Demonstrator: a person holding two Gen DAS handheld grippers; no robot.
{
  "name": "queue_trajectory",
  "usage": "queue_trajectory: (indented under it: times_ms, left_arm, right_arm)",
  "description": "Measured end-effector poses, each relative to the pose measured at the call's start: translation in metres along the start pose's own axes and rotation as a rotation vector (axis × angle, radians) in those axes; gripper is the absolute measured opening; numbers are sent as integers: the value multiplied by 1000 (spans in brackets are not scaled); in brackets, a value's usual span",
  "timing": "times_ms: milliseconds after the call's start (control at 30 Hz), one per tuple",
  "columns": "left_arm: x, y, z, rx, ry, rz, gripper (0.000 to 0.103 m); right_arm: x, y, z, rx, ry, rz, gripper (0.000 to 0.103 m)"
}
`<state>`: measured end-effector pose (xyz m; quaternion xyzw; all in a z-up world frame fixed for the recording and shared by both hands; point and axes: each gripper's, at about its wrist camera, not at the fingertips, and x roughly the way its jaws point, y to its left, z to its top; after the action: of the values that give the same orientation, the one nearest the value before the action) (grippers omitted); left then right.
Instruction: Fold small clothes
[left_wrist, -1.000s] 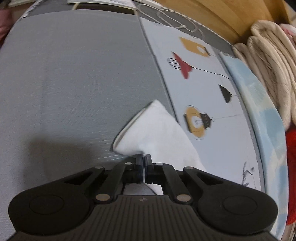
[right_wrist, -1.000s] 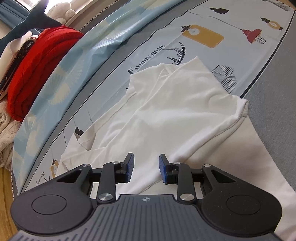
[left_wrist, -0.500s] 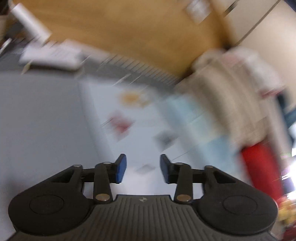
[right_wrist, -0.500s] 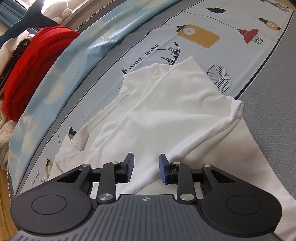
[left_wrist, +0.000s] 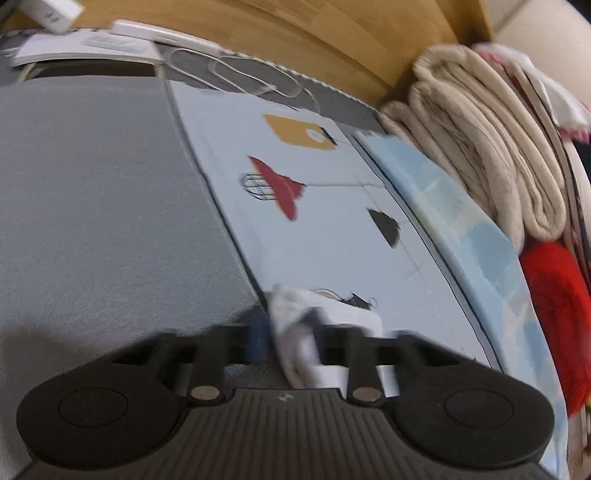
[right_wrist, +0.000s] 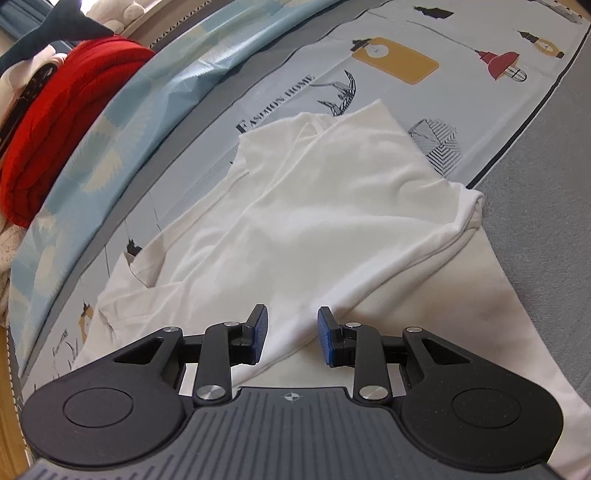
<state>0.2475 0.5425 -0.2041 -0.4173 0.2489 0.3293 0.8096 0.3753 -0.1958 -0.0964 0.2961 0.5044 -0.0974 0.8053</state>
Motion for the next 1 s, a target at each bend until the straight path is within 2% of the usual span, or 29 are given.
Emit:
queue_trajectory:
  times_ms: [33, 67, 133, 167, 200, 267, 300, 400, 467, 567, 667, 800, 900, 1000]
  left_arm:
    - [2, -4, 5, -5, 8, -35, 7]
    - [-9, -9, 9, -4, -41, -58, 7]
    - [-41, -18, 19, 0, -201, -63, 6]
    - [-56, -19, 25, -34, -267, -58, 7]
    - [-62, -18, 27, -68, -274, -15, 7]
    - [-61, -10, 22, -136, -213, 100, 7]
    - [-56, -4, 16, -164, -176, 120, 7]
    - [-38, 1, 3, -123, -71, 164, 7]
    - [-33, 3, 0, -114, -63, 169, 7]
    - [-37, 4, 0, -154, -67, 179, 7]
    - [-64, -27, 7, -112, -109, 103, 7]
    - [-112, -106, -5, 33, -149, -50, 7]
    - [-149, -173, -44, 146, -111, -191, 7]
    - [-174, -234, -108, 258, -44, -327, 7]
  right_arm:
    - [2, -1, 0, -1, 8, -2, 31]
    - [3, -1, -1, -1, 14, -3, 31]
    - [5, 0, -1, -2, 19, -4, 31]
    - [5, 1, -2, -3, 19, -3, 31]
    - [5, 3, -2, -5, 18, -1, 31]
    - [4, 6, -3, -10, 16, 6, 31]
    - [4, 6, -3, -11, 17, 11, 31]
    - [1, 6, -3, -14, 17, 18, 31]
    - [-1, 5, -3, -13, 14, 19, 31]
    - [-5, 3, -2, -11, 10, 24, 31]
    - [-10, 0, 2, -9, -3, 19, 31]
    - [-20, -7, 11, 7, -42, 9, 31]
    - [-25, -13, 16, 22, -57, 19, 31]
    - [-29, -18, 17, 23, -50, 49, 31]
